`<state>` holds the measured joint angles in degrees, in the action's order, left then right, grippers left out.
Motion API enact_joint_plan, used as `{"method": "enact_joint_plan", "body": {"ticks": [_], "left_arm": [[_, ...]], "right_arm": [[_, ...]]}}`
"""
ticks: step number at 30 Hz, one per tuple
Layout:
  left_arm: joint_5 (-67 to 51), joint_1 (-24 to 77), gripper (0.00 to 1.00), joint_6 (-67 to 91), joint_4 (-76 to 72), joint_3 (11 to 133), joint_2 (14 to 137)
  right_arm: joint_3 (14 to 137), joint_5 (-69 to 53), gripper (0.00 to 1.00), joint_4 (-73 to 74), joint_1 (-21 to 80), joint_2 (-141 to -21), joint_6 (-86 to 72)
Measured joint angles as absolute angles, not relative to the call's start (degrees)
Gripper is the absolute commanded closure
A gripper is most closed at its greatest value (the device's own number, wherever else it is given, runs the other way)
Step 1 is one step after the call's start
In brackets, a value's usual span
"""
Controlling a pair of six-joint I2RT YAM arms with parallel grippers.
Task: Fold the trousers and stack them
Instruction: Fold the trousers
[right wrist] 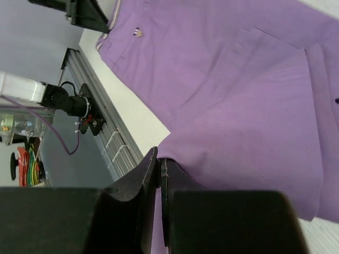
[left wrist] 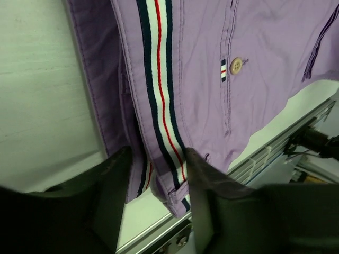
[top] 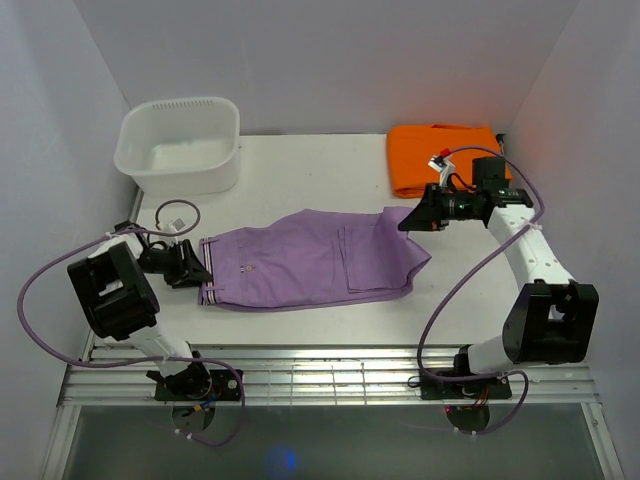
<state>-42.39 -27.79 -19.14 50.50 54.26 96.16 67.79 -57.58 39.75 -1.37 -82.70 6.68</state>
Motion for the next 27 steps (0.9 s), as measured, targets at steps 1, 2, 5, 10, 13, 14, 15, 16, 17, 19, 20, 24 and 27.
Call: {"method": "enact_joint_plan", "body": {"ticks": [1,2,5,10,13,14,15,16,17,19,20,24,27], "left_arm": [[-42.6,-27.8,0.6,-18.9,50.1,54.0,96.3],[-43.0,-27.7,0.66,-18.9,49.6,53.7,96.4],[-43.5,-27.3,0.88,-18.2,48.6,53.6,97.2],[-44.4,-24.5,1.0,-17.0,46.7,53.6,99.6],[-44.8,-22.2,1.0,-15.9,45.6,53.6,99.8],[-44.9,-21.6,1.0,-15.4,45.2,53.6,99.8],[-45.1,-20.9,1.0,-14.9,44.7,53.6,99.8],[-45.2,-20.4,1.0,-14.5,44.2,53.6,99.8],[-45.3,-19.9,1.0,-14.0,43.9,53.6,99.8],[-45.5,-19.1,1.0,-13.1,43.1,53.6,99.8],[-45.6,-18.8,1.0,-12.8,42.8,53.6,99.8],[-45.7,-17.8,1.0,-11.5,41.7,53.1,99.8],[-46.0,-17.0,1.0,-10.8,41.1,52.8,99.8]], "right_arm": [[67.7,-57.4,0.92,37.2,1.0,-82.3,4.1],[67.6,-57.2,0.92,34.6,3.3,-82.2,1.4],[67.6,-56.2,0.92,27.3,10.0,-82.4,-5.1],[68.6,-54.1,0.92,19.0,18.3,-85.9,-12.5],[70.5,-52.6,0.92,16.8,21.9,-89.4,-15.2],[71.4,-52.1,0.92,16.4,23.1,-90.8,-16.1],[72.6,-51.5,0.92,16.3,24.3,-92.3,-16.7],[74.0,-50.7,0.92,16.1,25.5,-93.7,-17.4],[75.4,-50.1,0.92,16.0,26.8,-95.1,-17.8],[78.0,-48.5,0.92,15.7,29.5,-97.6,-18.6],[78.9,-47.7,0.92,15.0,30.7,-98.6,-19.4],[79.9,-44.9,0.92,11.4,34.5,-101.3,-22.8],[82.3,-42.9,0.92,9.7,36.5,-104.9,-25.3]]}}
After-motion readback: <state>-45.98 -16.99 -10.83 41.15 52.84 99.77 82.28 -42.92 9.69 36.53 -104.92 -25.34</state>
